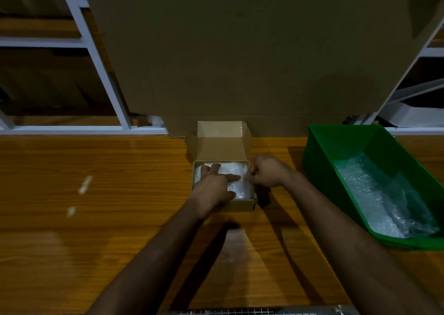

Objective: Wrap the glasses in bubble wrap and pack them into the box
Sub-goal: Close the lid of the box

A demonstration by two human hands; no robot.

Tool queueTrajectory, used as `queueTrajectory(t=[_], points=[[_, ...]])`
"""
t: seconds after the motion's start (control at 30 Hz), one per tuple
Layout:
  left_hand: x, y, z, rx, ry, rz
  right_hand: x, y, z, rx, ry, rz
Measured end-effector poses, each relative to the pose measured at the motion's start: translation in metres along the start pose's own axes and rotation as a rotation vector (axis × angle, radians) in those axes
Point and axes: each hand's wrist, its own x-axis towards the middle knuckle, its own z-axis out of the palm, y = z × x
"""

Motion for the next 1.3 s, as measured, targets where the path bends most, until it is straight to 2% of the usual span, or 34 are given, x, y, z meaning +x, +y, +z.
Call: queueTrajectory(t=[0.1,0.2,0.27,0.33,0.4,0.5,0.63,0.77,0.9,1.07,1.13,1.3], points=[[-0.013,-0.014,-0.002,-0.18,0.149,0.019,0.001,0.013,-0.018,0.347,0.221,0.057],[-0.012,-0.036,-0.008,-0.341,0.451,-0.083,0.016,0.023,-0.022,0.663,0.427,0.23],[0.0,-0.049,-0.019,-0.517,0.647,-0.173,0.027,0.022,-0.021,0.737,0.502,0.29],[0.017,-0.06,-0.034,-0.648,0.751,-0.292,0.037,0.018,-0.018,0.798,0.517,0.328],[0.038,-0.073,-0.043,-0.743,0.679,-0.428,0.046,0.014,-0.016,0.792,0.501,0.364],[0.06,-0.092,-0.041,-0.965,0.552,-0.513,0.054,0.011,-0.013,0.829,0.433,0.341],[0.068,-0.102,-0.037,-0.935,0.526,-0.573,0.059,0.006,-0.011,0.806,0.447,0.27],[0.06,-0.101,-0.037,-1.032,0.526,-0.542,0.056,0.003,-0.012,0.831,0.462,0.244],[0.04,-0.09,-0.037,-1.153,0.558,-0.498,0.049,0.001,-0.01,1.054,0.399,0.275],[0.008,-0.077,-0.033,-1.161,0.467,-0.355,0.025,0.003,-0.007,1.178,0.367,0.175],[-0.002,-0.075,-0.03,-1.157,0.41,-0.307,0.016,0.008,-0.004,1.162,0.378,0.133],[-0.023,-0.076,-0.023,-1.046,0.321,-0.229,-0.005,0.021,0.003,0.893,0.318,0.004]])
